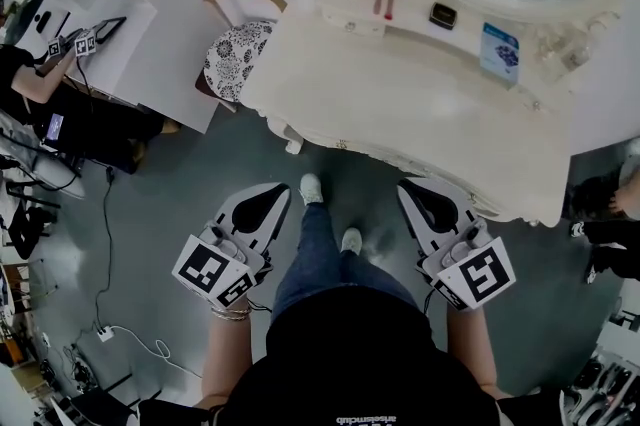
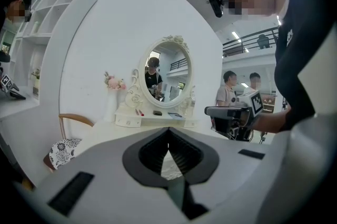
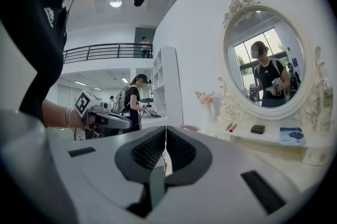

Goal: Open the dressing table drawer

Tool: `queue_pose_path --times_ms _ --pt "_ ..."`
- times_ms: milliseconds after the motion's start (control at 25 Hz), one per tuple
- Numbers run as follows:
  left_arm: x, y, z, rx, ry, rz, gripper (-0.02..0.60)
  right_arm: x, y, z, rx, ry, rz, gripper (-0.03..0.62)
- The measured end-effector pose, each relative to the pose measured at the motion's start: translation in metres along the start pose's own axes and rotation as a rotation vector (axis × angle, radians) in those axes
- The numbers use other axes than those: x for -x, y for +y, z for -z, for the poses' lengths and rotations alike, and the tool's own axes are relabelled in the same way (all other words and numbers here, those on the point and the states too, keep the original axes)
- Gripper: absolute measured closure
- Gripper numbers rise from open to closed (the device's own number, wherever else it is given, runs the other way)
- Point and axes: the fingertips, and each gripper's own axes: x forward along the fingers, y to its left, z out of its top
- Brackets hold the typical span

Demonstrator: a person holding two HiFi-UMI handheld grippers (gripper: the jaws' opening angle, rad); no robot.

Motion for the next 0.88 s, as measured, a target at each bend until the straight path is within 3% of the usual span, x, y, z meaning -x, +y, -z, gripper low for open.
queue_pose_path --times_ms 880 --pt "-0.068 0.078 -0.025 0.022 0.027 0.037 0.566 -0.084 -0.062 -0.005 -0.011 0.037 0.007 0.574"
